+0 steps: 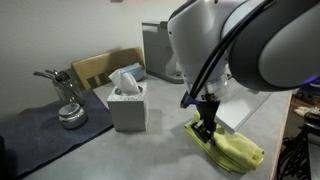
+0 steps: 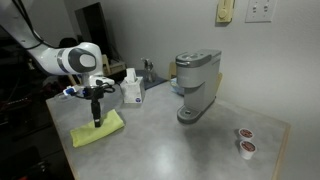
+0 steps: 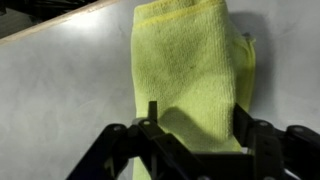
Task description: Unfold the yellow towel from left to right
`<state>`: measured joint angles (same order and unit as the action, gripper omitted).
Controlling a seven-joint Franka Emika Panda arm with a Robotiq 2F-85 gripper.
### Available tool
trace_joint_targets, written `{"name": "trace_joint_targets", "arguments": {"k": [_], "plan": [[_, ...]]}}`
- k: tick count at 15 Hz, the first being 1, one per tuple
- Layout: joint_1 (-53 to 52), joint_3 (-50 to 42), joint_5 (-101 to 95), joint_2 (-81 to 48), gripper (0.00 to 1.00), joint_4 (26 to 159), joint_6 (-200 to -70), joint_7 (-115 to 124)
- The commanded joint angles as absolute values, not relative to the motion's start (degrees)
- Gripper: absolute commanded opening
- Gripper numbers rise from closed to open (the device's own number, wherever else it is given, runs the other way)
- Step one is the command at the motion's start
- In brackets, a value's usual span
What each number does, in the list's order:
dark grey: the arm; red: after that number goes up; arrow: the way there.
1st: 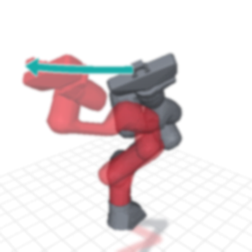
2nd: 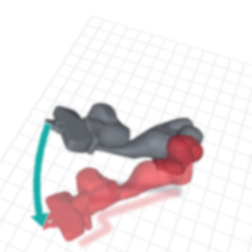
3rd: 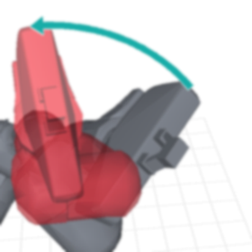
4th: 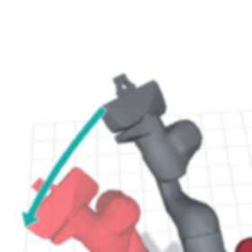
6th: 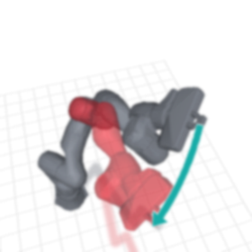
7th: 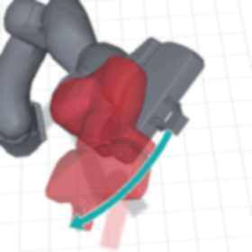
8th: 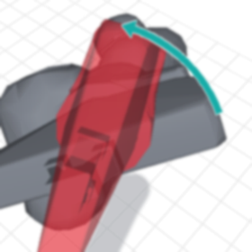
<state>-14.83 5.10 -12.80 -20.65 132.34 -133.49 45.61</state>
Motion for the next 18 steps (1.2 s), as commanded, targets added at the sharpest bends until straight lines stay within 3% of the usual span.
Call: {"name": "trace_joint_targets", "arguments": {"k": [1, 5, 7, 18], "plan": [[-15.68, 4.38, -12.06, -21.2, 0.4, 131.45, -132.22, 45.62], [-15.35, 4.57, -11.87, -20.54, 0.12, 131.39, -132.0, 44.35], [-14.67, 4.88, -11.44, -19.91, 0.02, 131.42, -132.09, 41.83], [-7.27, 6.66, -5.54, -16.06, 0.01, 133.34, -134.06, 5.97]]}}
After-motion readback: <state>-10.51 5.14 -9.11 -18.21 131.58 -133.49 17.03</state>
